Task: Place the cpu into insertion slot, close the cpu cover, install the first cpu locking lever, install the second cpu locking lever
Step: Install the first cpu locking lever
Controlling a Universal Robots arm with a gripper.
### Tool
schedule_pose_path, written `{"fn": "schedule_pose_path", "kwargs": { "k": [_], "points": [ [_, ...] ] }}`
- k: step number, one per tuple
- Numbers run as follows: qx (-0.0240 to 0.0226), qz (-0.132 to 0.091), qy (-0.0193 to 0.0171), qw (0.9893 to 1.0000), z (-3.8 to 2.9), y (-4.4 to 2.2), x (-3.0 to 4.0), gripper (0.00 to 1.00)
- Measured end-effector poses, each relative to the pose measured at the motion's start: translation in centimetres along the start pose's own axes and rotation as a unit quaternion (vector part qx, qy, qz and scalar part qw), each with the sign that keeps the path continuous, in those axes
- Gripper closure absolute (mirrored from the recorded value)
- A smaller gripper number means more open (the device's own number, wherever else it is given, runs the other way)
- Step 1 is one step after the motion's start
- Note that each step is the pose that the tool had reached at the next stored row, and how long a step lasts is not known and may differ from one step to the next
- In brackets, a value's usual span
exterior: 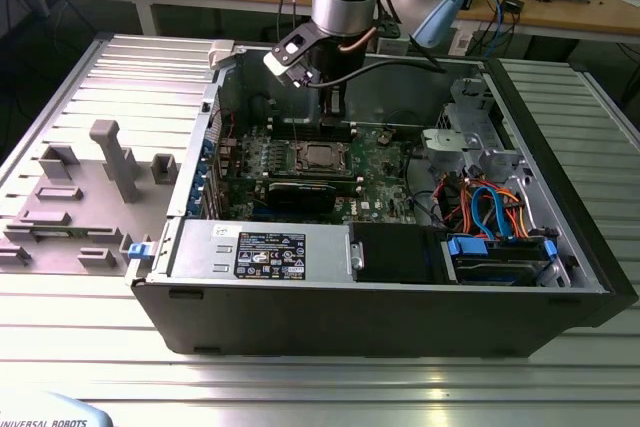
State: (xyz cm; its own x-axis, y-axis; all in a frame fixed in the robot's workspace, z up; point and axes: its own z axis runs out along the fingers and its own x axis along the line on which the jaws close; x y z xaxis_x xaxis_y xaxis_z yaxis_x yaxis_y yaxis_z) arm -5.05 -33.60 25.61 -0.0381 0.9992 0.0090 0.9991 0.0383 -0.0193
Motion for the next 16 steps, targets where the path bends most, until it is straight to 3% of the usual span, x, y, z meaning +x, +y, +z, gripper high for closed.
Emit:
{"fn": "schedule_pose_path", "kwargs": {
  "k": [8,11,16],
  "points": [
    [0.0,-0.003,-0.0002,1.0,0.0,0.0,0.0,0.89],
    [0.0003,-0.026,-0.0006,0.9997,0.0,0.0,0.0,0.89],
    [0.0007,-0.072,-0.0015,0.9974,0.0,0.0,0.0,0.89]
  ]
}}
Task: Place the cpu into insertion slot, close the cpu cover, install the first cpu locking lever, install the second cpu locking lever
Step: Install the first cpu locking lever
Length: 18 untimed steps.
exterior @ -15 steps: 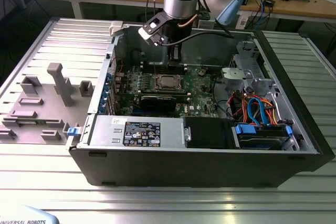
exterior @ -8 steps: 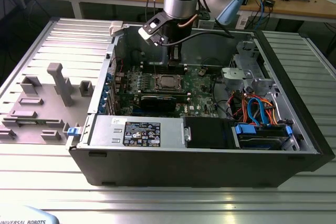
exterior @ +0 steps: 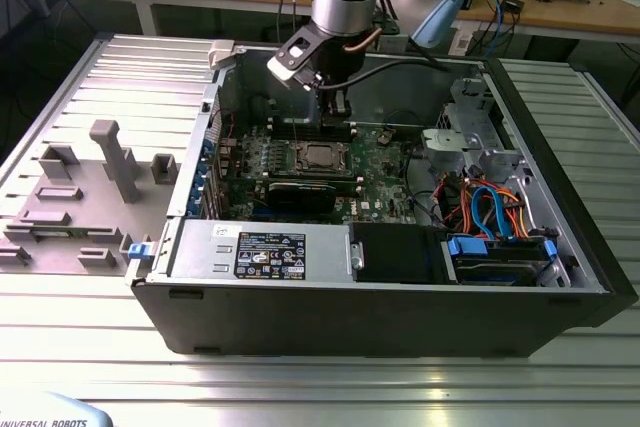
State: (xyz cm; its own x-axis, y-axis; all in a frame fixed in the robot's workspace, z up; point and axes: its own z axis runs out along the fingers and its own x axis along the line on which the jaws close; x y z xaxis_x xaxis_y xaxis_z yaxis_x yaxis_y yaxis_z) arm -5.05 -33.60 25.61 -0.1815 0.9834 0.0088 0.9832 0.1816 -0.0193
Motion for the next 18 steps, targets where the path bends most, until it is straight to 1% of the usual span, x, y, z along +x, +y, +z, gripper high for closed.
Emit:
{"fn": "schedule_pose_path", "kwargs": {
  "k": [18],
  "points": [
    [0.0,-0.002,0.0,1.0,0.0,0.0,0.0,0.89]
  ]
}}
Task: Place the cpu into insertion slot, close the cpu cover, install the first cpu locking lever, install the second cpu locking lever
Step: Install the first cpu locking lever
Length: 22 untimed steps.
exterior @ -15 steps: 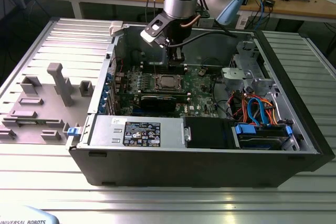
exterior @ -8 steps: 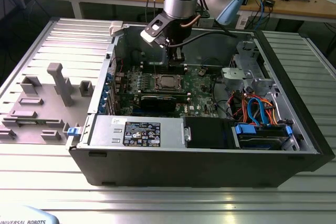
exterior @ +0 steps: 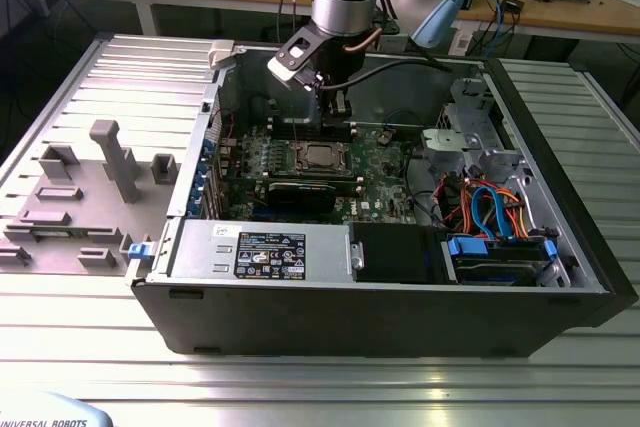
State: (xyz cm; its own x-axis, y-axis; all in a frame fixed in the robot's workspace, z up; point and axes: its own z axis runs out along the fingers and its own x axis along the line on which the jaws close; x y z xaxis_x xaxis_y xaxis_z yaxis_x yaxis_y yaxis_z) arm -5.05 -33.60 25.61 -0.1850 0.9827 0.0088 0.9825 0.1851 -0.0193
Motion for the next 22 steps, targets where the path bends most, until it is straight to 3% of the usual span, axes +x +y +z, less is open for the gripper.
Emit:
{"fn": "schedule_pose_path", "kwargs": {
  "k": [7,15,16,20,22],
  "points": [
    [0.0001,-0.008,-0.0001,1.0,0.0,0.0,-0.01,0.89],
    [0.0003,-0.039,-0.0008,0.9993,0.0,0.0,-0.02,0.89],
    [0.0004,-0.048,-0.0009,0.9988,0.0,-0.01,-0.02,0.89],
    [0.0008,-0.095,-0.0018,0.9954,0.0,-0.01,-0.02,0.89],
    [0.0009,-0.102,-0.002,0.9948,0.0,-0.01,-0.02,0.89]
  ]
}}
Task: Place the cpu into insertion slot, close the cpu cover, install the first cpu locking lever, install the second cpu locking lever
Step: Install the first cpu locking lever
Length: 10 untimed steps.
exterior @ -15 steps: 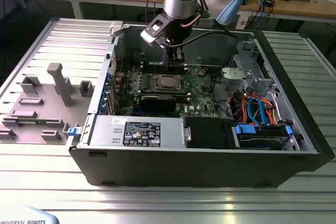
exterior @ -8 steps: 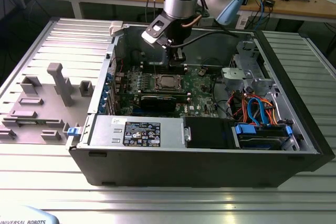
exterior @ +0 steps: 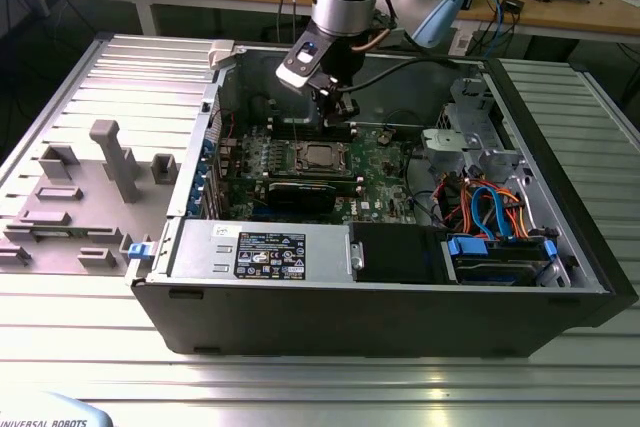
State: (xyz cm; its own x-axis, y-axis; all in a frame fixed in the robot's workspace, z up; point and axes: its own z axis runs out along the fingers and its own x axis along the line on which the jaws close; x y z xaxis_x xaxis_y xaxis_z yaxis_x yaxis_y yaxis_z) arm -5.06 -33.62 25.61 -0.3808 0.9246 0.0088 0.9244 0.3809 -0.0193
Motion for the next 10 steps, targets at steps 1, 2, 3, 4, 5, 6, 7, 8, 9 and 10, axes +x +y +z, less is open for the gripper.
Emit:
{"fn": "schedule_pose_path", "kwargs": {
  "k": [1,2,3,4,5,6,7,8,9,10],
  "points": [
    [0.0,-0.002,-0.0001,1.0,-0.05,0.01,0.0,0.89],
    [-0.0001,-0.003,-0.0001,1.0,-0.21,0.0,0.01,0.89],
    [-0.0008,-0.004,-0.0004,1.0,-0.51,-0.02,0.01,0.89],
    [-0.0025,-0.006,-0.0011,1.0,-0.54,-0.03,0.02,0.89],
    [-0.0041,-0.008,-0.0017,1.0,-0.53,-0.04,0.02,0.89],
    [-0.0052,-0.013,-0.0023,0.9999,-0.53,-0.04,0.02,0.89],
    [-0.0054,-0.03,-0.0028,0.9995,-0.54,-0.03,0.01,0.89],
    [-0.0053,-0.039,-0.003,0.9992,-0.54,-0.04,0.01,0.89],
    [-0.0052,-0.048,-0.0031,0.9988,-0.54,-0.04,0.02,0.89],
    [-0.0052,-0.058,-0.0033,0.9983,-0.53,-0.04,0.02,0.89]
  ]
}}
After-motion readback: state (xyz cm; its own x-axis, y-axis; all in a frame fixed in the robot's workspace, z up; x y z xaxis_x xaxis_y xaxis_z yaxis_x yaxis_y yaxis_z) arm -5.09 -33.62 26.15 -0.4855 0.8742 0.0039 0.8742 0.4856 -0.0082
